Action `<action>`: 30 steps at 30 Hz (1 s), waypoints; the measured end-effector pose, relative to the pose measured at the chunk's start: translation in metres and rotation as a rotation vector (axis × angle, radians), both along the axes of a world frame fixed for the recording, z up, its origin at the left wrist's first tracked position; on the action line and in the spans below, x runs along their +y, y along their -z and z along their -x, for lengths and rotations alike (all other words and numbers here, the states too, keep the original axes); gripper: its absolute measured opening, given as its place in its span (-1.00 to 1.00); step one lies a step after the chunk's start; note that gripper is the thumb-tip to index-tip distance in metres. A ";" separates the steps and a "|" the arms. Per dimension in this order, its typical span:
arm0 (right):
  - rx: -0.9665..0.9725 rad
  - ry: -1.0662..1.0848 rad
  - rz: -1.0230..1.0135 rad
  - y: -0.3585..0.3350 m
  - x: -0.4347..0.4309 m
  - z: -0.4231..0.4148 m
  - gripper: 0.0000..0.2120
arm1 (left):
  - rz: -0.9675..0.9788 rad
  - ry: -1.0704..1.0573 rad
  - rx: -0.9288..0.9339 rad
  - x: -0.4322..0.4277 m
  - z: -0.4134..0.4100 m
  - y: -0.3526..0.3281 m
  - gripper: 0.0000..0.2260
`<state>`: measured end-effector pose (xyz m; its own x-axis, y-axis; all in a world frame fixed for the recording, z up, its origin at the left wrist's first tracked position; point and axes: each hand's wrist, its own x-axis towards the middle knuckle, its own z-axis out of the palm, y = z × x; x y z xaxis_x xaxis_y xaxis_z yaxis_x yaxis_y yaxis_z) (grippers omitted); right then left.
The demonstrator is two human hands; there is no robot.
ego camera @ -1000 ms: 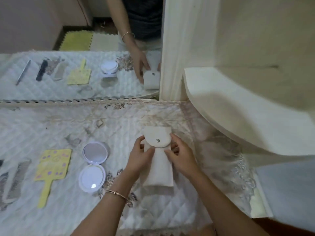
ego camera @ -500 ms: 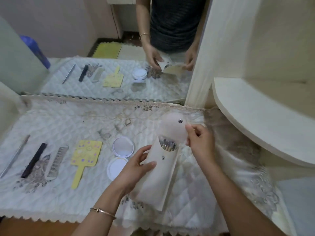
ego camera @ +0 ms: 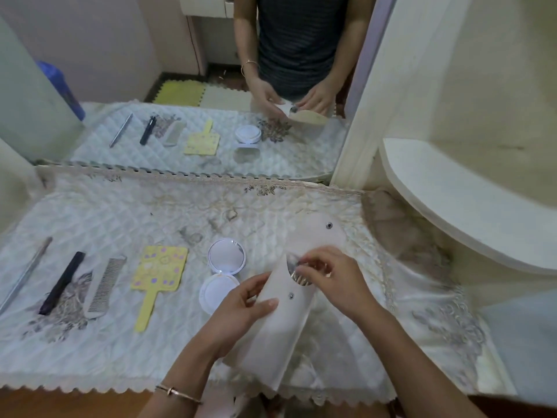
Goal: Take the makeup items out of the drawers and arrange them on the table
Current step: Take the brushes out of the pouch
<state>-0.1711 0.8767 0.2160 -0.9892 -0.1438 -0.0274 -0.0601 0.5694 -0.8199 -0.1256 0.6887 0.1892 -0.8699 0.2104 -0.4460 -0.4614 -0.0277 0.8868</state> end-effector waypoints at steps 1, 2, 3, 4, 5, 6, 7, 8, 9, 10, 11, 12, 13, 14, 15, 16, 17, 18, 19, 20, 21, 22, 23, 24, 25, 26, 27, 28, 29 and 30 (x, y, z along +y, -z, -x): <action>-0.034 -0.005 0.008 0.000 0.000 -0.002 -0.87 | 0.007 0.006 0.002 -0.001 -0.001 -0.001 -0.67; -0.070 -0.015 0.007 -0.001 0.000 -0.003 -0.86 | 0.015 0.013 0.004 -0.002 -0.002 -0.001 -0.67; -0.098 -0.029 0.002 -0.002 0.000 -0.005 -0.85 | 0.020 0.022 0.005 -0.003 -0.002 -0.002 -0.66; -0.114 -0.043 -0.003 -0.002 -0.001 -0.006 -0.84 | 0.022 0.030 0.004 -0.004 -0.002 -0.003 -0.65; -0.121 -0.056 -0.008 -0.003 -0.001 -0.007 -0.84 | 0.021 0.038 0.003 -0.005 -0.002 -0.004 -0.64; -0.130 -0.057 -0.006 -0.004 -0.002 -0.008 -0.84 | 0.022 0.045 0.004 -0.006 -0.001 -0.005 -0.64; -0.146 -0.046 0.017 -0.005 -0.002 -0.007 -0.85 | 0.025 0.054 0.005 -0.006 -0.001 -0.006 -0.65; -0.178 -0.030 0.069 -0.006 -0.002 -0.007 -0.86 | 0.027 0.063 0.007 -0.006 0.000 -0.007 -0.66; -0.220 -0.018 0.140 -0.006 -0.001 -0.007 -0.87 | 0.028 0.067 0.009 -0.005 0.001 -0.007 -0.67; -0.259 -0.015 0.213 -0.006 0.000 -0.007 -0.87 | 0.030 0.070 0.011 -0.005 0.001 -0.008 -0.67; -0.287 -0.006 0.268 -0.004 0.001 -0.006 -0.86 | 0.034 0.073 0.013 -0.005 0.002 -0.009 -0.68; -0.306 0.015 0.316 -0.002 0.002 -0.006 -0.86 | 0.038 0.079 0.017 -0.006 0.003 -0.009 -0.69; -0.322 0.046 0.369 -0.001 0.004 -0.005 -0.85 | 0.044 0.091 0.024 -0.007 0.003 -0.010 -0.70; -0.338 0.082 0.418 0.000 0.005 -0.004 -0.86 | 0.056 0.103 0.029 -0.007 0.003 -0.011 -0.70; -0.356 0.114 0.454 0.001 0.007 -0.003 -0.87 | 0.066 0.108 0.030 -0.008 0.003 -0.012 -0.70; -0.369 0.135 0.477 0.001 0.009 -0.001 -0.88 | 0.072 0.109 0.029 -0.009 0.002 -0.012 -0.70; -0.377 0.151 0.497 0.001 0.010 0.001 -0.88 | 0.076 0.109 0.025 -0.011 0.001 -0.013 -0.70; -0.380 0.172 0.540 -0.001 0.010 0.003 -0.87 | 0.082 0.107 0.020 -0.012 0.000 -0.013 -0.70; -0.380 0.217 0.616 -0.002 0.009 0.007 -0.85 | 0.093 0.099 0.015 -0.015 -0.001 -0.013 -0.70; -0.375 0.285 0.725 -0.004 0.009 0.012 -0.84 | 0.106 0.088 0.010 -0.018 -0.003 -0.012 -0.70; -0.362 0.368 0.844 -0.006 0.009 0.017 -0.83 | 0.121 0.071 0.007 -0.022 -0.005 -0.012 -0.70; -0.341 0.454 0.957 -0.009 0.009 0.022 -0.83 | 0.136 0.045 0.006 -0.027 -0.007 -0.012 -0.70; -0.315 0.541 1.035 -0.011 0.010 0.028 -0.82 | 0.148 0.005 0.005 -0.032 -0.009 -0.012 -0.70; -0.291 0.617 1.081 -0.013 0.011 0.034 -0.81 | 0.154 -0.048 0.007 -0.038 -0.011 -0.012 -0.71; -0.276 0.669 1.094 -0.013 0.012 0.040 -0.81 | 0.159 -0.112 0.009 -0.045 -0.014 -0.013 -0.71; -0.270 0.688 1.079 -0.014 0.012 0.044 -0.82 | 0.155 -0.186 0.005 -0.052 -0.016 -0.013 -0.72; -0.283 0.676 1.038 -0.012 0.009 0.046 -0.85 | 0.134 -0.266 -0.006 -0.058 -0.018 -0.013 -0.73; -0.316 0.640 0.978 -0.009 0.003 0.048 -0.86 | 0.097 -0.351 -0.021 -0.065 -0.020 -0.013 -0.73; -0.369 0.590 0.902 -0.003 -0.006 0.047 -0.83 | 0.054 -0.435 -0.033 -0.070 -0.022 -0.014 -0.73; -0.432 0.536 0.817 0.006 -0.017 0.045 -0.81 | 0.022 -0.507 -0.037 -0.075 -0.024 -0.014 -0.74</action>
